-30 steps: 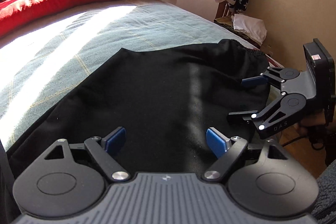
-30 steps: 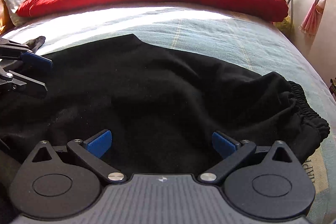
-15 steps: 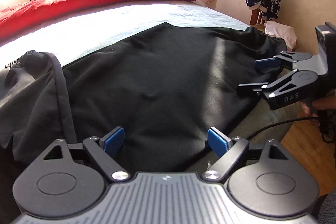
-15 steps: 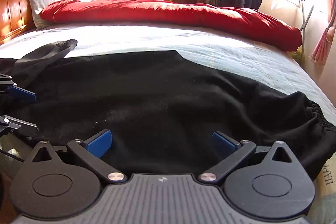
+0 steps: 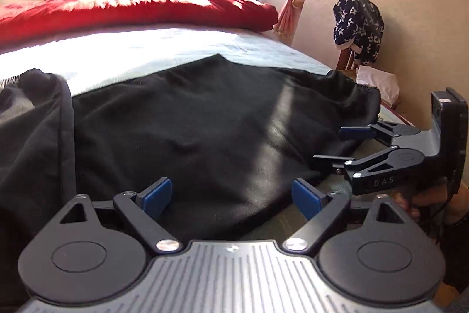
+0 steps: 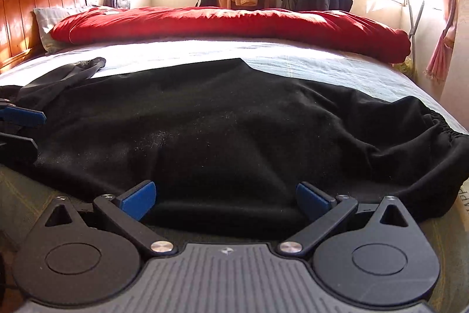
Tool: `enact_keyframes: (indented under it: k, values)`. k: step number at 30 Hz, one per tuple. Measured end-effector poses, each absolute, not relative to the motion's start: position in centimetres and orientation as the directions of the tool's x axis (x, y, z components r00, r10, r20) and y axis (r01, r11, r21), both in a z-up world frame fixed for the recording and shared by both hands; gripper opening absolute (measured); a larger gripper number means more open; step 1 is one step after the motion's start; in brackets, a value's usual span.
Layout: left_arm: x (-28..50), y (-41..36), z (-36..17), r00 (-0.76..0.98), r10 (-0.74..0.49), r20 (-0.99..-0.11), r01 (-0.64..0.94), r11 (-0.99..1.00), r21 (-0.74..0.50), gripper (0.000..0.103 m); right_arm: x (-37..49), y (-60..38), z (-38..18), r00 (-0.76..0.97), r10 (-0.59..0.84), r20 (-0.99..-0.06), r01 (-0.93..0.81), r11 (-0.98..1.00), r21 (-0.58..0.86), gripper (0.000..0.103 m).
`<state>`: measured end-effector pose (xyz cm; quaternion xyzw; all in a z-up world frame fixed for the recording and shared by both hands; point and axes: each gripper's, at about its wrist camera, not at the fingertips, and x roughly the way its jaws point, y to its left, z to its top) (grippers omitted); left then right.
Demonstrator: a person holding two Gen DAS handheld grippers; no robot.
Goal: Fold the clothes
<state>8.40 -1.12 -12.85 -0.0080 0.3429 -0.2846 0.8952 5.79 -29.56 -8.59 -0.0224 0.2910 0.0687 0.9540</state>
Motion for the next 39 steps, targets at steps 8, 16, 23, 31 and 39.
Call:
enact_keyframes:
  k: [8, 16, 23, 31, 39]
  values:
    - [7.3, 1.3, -10.9, 0.679, -0.448, -0.582, 0.451, 0.880, -0.151, 0.089, 4.8, -31.3, -7.4, 0.822, 0.203, -0.532, -0.178, 0.979, 0.099, 0.103]
    - [14.0, 1.0, -7.9, 0.733, -0.264, -0.627, 0.312, 0.949, -0.035, 0.089, 9.2, -30.8, -3.4, 0.818, 0.216, -0.533, -0.233, 0.972, 0.037, 0.103]
    - [20.4, -1.2, -8.3, 0.697, 0.073, -0.714, 0.158, 0.955, 0.251, 0.089, 13.8, -31.7, -0.6, 0.790, 0.278, -0.547, -0.291, 0.954, 0.065, 0.103]
    - [24.3, -3.1, -10.2, 0.597, 0.304, -0.742, 0.138, 0.873, 0.469, 0.089, 16.6, -33.5, 1.1, 0.796, 0.309, -0.521, -0.296, 0.949, 0.110, 0.103]
    - [23.3, -1.0, -9.6, 0.548, 0.424, -0.721, 0.083, 0.830, 0.552, 0.089, 18.4, -34.0, 1.3, 0.785, 0.335, -0.521, -0.302, 0.941, 0.150, 0.103]
